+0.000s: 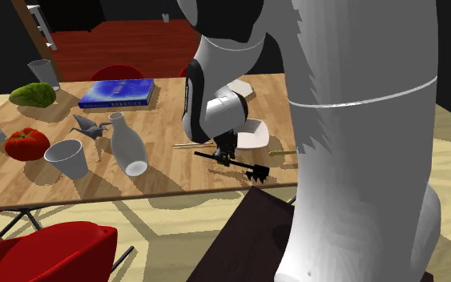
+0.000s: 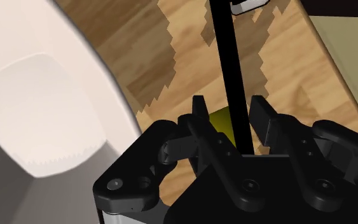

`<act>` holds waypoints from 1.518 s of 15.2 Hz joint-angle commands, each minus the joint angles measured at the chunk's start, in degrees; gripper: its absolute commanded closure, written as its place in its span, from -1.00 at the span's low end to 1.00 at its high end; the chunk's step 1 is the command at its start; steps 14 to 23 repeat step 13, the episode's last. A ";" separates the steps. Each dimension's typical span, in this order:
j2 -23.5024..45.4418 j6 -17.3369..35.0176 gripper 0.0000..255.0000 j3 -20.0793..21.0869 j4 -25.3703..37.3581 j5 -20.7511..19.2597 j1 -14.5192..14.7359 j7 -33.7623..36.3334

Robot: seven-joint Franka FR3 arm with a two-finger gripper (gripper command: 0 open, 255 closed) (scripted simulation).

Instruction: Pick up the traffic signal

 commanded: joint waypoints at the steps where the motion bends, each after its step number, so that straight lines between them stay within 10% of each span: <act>1: -1.62 -1.32 1.00 -0.49 -0.30 -0.51 0.45 0.23; 23: -9.55 -8.28 1.00 -2.54 -1.04 -3.31 2.10 1.23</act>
